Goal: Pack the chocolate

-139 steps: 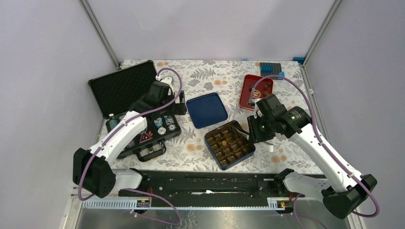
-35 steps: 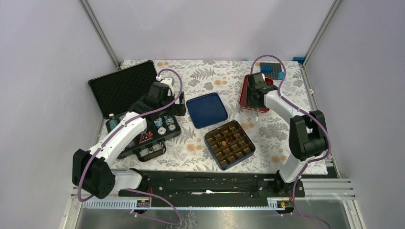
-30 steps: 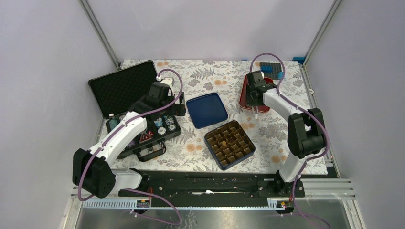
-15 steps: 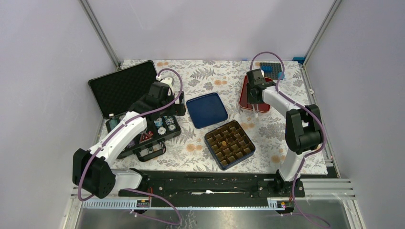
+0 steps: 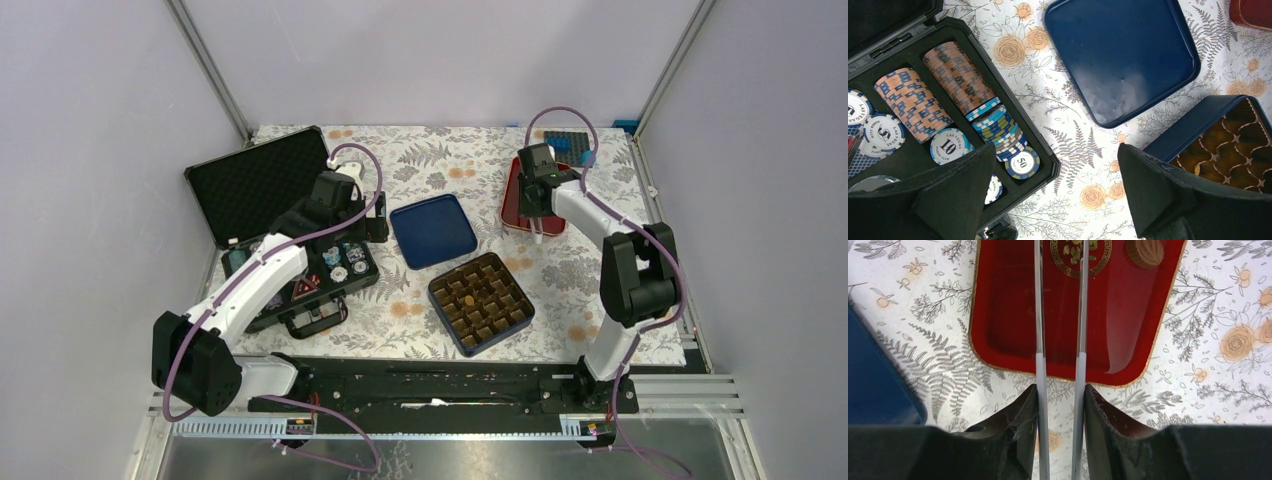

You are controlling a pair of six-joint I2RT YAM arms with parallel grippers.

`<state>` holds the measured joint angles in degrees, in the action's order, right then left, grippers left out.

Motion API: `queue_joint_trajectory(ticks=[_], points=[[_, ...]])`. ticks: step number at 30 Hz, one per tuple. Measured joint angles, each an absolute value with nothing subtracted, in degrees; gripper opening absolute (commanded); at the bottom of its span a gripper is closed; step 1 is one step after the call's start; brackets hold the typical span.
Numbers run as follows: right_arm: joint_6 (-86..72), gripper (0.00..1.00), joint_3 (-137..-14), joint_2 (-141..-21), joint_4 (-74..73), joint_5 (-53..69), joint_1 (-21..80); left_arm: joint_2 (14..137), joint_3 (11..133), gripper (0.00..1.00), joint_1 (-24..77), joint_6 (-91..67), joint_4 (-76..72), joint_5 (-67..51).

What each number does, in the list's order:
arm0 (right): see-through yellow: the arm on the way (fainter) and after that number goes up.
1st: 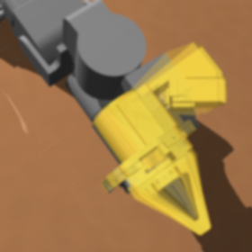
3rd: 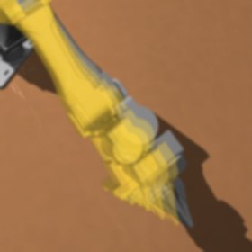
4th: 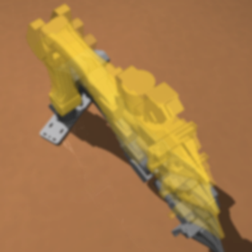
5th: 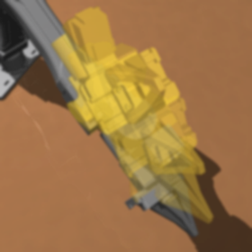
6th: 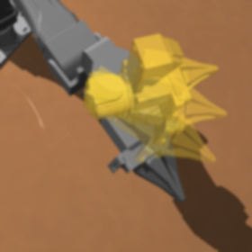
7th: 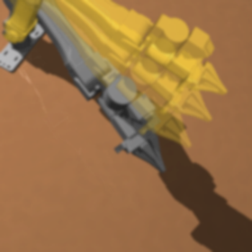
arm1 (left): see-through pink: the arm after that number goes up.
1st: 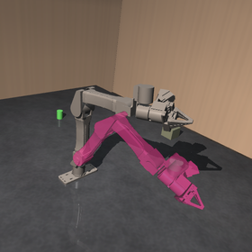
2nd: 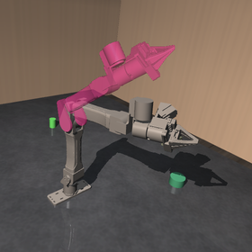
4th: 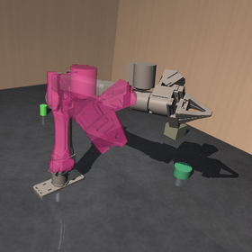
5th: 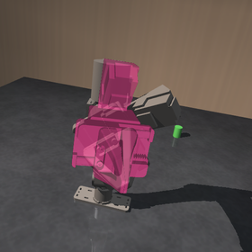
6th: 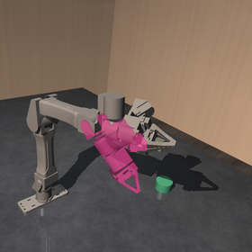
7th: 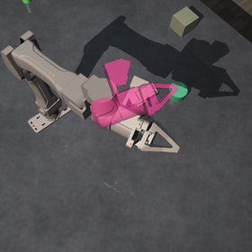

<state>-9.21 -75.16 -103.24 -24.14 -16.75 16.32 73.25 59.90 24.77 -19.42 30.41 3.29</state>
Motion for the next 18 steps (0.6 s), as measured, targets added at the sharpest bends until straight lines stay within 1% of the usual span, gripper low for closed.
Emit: queue_joint_trajectory(ticks=[4, 9, 18], points=[[-9.3, 0.22, -75.1, -99.0, -26.3, -15.8, 16.3, 73.3, 59.9, 0.99, 24.8, -19.4, 30.4, 3.3], [-10.4, 0.21, -74.1, -89.6, -29.5, -13.5, 16.3, 73.3, 59.9, 0.99, 24.8, -19.4, 30.4, 3.3], [-12.3, 0.2, -72.0, -73.0, -42.3, -5.5, 16.8, 73.3, 60.1, 0.99, 24.8, -19.4, 30.4, 3.3]])
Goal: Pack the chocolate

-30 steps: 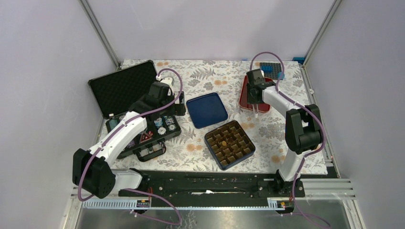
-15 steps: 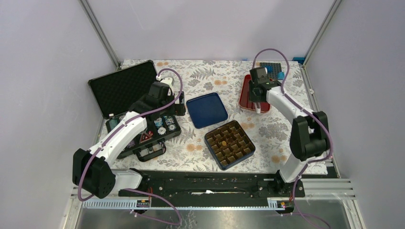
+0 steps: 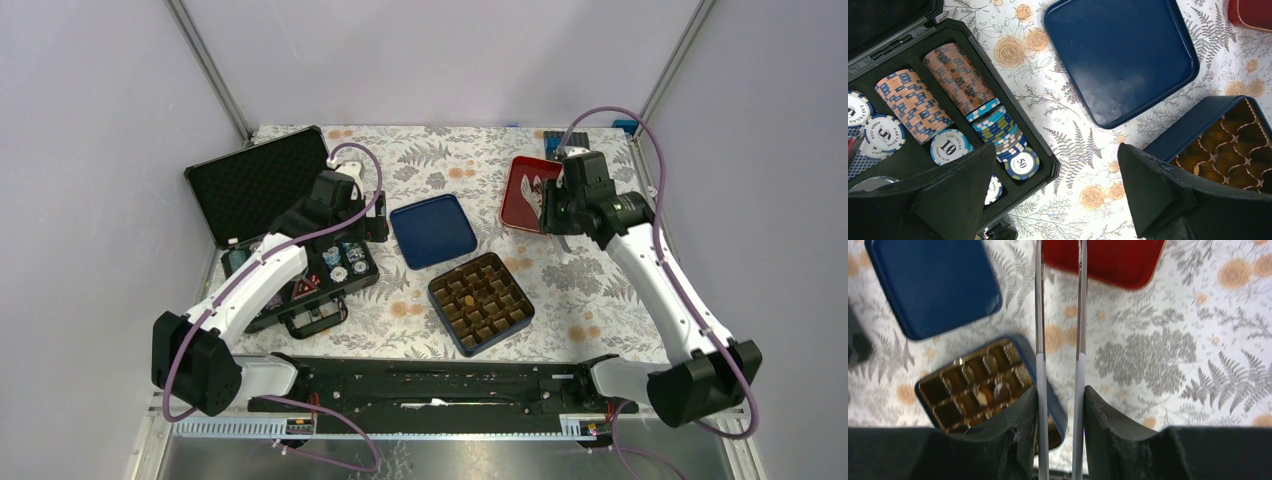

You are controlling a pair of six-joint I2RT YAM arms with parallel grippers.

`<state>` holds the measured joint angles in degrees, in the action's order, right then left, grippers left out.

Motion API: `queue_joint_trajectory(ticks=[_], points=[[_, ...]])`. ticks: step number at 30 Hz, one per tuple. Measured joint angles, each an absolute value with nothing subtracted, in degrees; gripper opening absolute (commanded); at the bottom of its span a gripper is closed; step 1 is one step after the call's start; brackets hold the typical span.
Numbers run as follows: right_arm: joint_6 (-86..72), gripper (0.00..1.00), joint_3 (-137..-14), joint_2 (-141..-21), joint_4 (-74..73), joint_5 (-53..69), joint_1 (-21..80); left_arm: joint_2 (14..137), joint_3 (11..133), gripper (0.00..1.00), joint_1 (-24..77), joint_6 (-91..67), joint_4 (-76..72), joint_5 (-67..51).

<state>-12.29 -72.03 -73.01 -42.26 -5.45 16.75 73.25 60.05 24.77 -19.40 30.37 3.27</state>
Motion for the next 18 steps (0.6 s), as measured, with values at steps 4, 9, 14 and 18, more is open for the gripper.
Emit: queue_joint_trajectory(ticks=[4, 9, 14, 18], points=[[-13.0, 0.2, -71.9, -68.6, -49.8, -3.8, 20.3, 73.3, 60.2, 0.99, 24.8, -19.3, 30.4, 3.3], [-15.1, 0.2, -71.3, -65.3, -57.1, 0.5, 28.3, 73.6, 60.8, 0.99, 24.8, -19.3, 30.4, 3.5], [-16.6, 0.21, -69.5, -62.3, -60.9, 5.7, 31.9, 73.8, 61.1, 0.99, 24.8, -19.3, 30.3, 4.3], [-16.8, 0.21, -68.0, -60.6, -63.7, 8.4, 33.3, 73.8, 61.2, 0.99, 24.8, -19.3, 30.4, 4.6]])
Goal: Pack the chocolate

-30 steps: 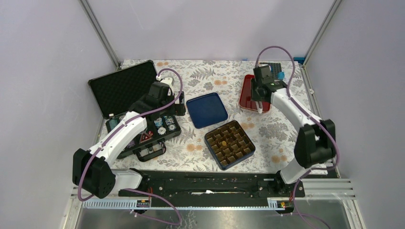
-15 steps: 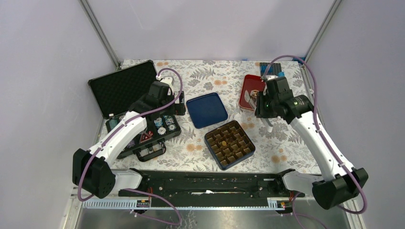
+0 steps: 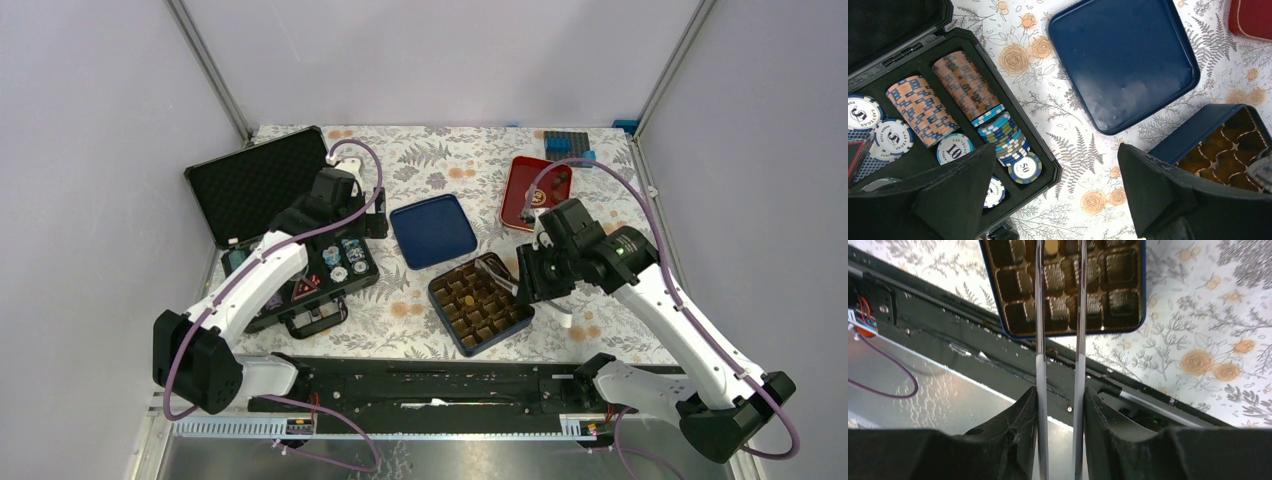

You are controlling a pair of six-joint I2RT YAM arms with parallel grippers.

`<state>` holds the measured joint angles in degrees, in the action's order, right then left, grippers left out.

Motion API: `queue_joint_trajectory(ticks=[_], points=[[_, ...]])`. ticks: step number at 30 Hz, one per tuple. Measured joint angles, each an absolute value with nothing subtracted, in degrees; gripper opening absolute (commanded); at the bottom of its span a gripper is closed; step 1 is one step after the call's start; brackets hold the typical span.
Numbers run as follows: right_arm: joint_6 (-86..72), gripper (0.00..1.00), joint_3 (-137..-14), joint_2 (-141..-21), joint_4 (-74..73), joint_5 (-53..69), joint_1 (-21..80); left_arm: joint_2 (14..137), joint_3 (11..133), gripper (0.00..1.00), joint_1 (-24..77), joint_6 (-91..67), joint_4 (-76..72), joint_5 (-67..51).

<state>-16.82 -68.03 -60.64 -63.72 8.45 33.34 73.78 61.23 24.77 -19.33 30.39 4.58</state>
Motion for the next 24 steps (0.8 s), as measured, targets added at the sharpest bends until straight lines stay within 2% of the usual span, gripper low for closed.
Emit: queue_joint_trajectory(ticks=[24], points=[[-16.3, 0.24, -66.7, -60.2, -73.0, 12.1, 39.5, 74.1, 62.4, 0.99, 24.8, -20.1, 30.4, 4.5]])
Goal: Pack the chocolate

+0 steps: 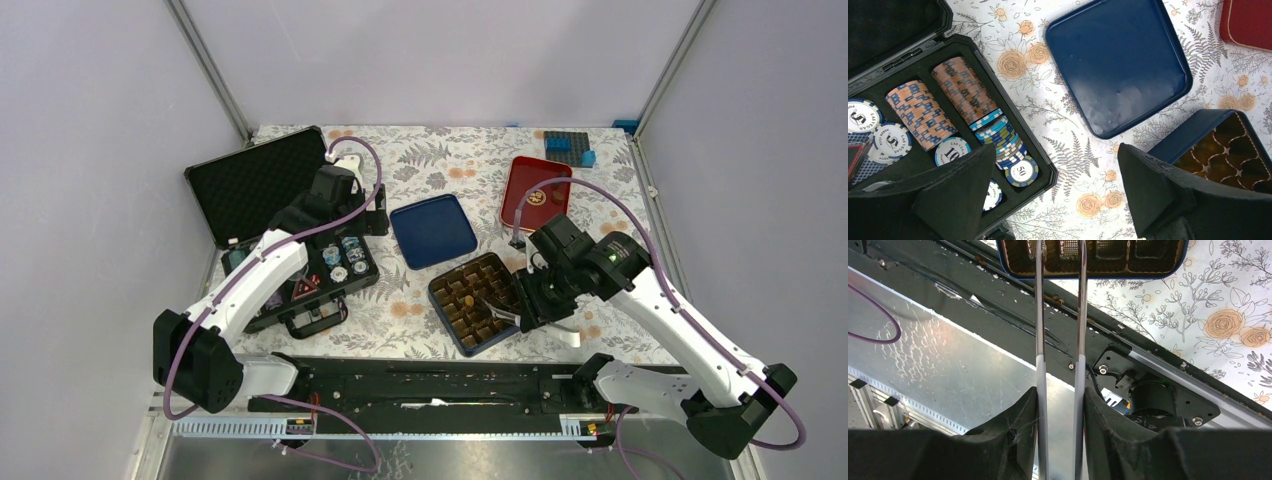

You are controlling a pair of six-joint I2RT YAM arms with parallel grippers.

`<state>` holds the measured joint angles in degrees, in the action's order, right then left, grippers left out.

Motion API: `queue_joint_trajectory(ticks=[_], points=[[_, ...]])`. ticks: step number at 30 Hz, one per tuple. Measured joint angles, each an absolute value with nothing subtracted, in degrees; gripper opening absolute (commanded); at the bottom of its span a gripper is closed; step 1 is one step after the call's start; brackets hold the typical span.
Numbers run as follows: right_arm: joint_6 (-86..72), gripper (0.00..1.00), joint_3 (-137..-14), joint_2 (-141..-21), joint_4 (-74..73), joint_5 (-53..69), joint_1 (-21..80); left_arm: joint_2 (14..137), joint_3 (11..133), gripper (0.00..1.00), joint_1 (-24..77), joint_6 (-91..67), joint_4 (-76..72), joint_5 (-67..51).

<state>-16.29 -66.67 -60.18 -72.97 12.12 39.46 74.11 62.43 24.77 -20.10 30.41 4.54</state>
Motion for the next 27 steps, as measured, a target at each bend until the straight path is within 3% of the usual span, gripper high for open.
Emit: queue_joint_trajectory(ticks=[7, 14, 20, 23, 27], points=[[-16.3, 0.28, -66.7, -60.3, -73.0, 12.2, 40.7, 74.1, 62.4, 0.99, 24.8, -20.5, 30.4, 4.5], [-16.3, 0.44, -66.7, -61.3, -72.8, 12.2, 41.0, 74.1, 62.4, 0.99, 24.8, -20.6, 30.4, 4.5], [-16.1, 0.49, -66.7, -62.2, -72.0, 12.2, 41.3, 74.1, 62.4, 0.99, 24.8, -20.6, 30.4, 4.5], [-16.1, 0.45, -66.7, -62.3, -71.4, 12.1, 41.4, 74.1, 62.4, 0.99, 24.8, -20.6, 30.4, 4.5], [-15.9, 0.25, -66.7, -62.3, -71.2, 11.9, 41.6, 74.1, 62.4, 0.99, 24.8, -20.6, 30.4, 4.5]])
